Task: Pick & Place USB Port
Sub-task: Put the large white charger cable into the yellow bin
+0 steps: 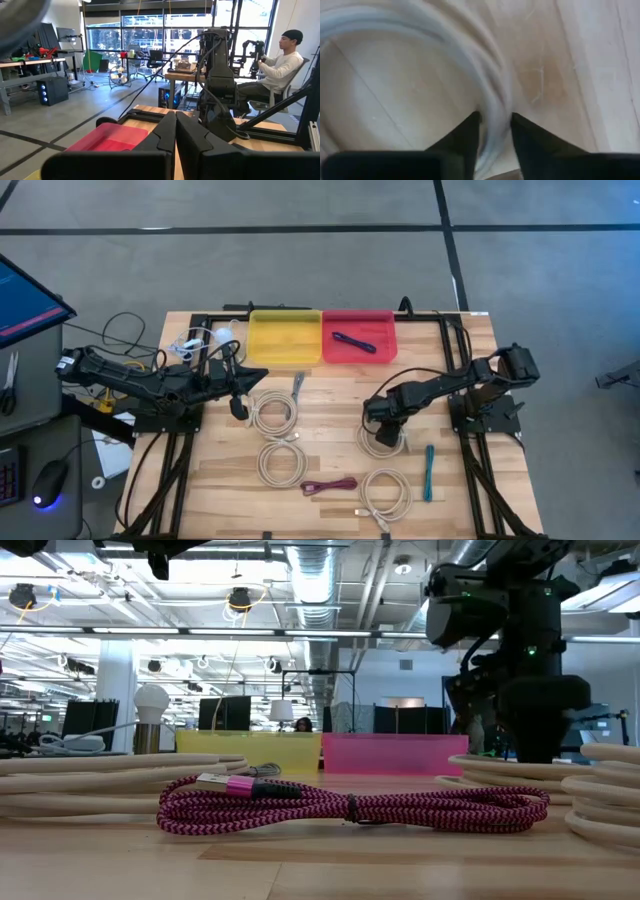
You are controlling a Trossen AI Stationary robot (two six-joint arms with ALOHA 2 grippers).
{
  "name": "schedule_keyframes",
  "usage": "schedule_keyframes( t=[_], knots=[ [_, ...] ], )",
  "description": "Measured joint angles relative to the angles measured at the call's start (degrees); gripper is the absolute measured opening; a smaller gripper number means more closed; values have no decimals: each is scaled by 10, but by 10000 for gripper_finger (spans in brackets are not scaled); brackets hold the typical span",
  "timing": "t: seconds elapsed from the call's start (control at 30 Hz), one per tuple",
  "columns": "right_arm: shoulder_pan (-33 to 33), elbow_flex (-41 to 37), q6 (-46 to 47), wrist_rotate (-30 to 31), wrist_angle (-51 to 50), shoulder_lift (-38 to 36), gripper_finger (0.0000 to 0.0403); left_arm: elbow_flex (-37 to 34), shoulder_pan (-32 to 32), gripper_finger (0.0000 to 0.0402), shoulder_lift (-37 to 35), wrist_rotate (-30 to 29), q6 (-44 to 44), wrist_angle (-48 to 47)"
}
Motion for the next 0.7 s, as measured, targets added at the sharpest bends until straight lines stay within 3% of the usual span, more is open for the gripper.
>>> schedule_keyframes(
  t=[0.17,0.4,0.7],
  knots=[
    [-1,0,-9,3,-2,-14,17,0,0,11,0,0,0,0],
    [-9,0,-24,1,-8,-61,17,0,0,11,0,0,0,0],
    [-63,0,-21,11,-5,-198,15,0,0,11,0,0,0,-1]
  ],
)
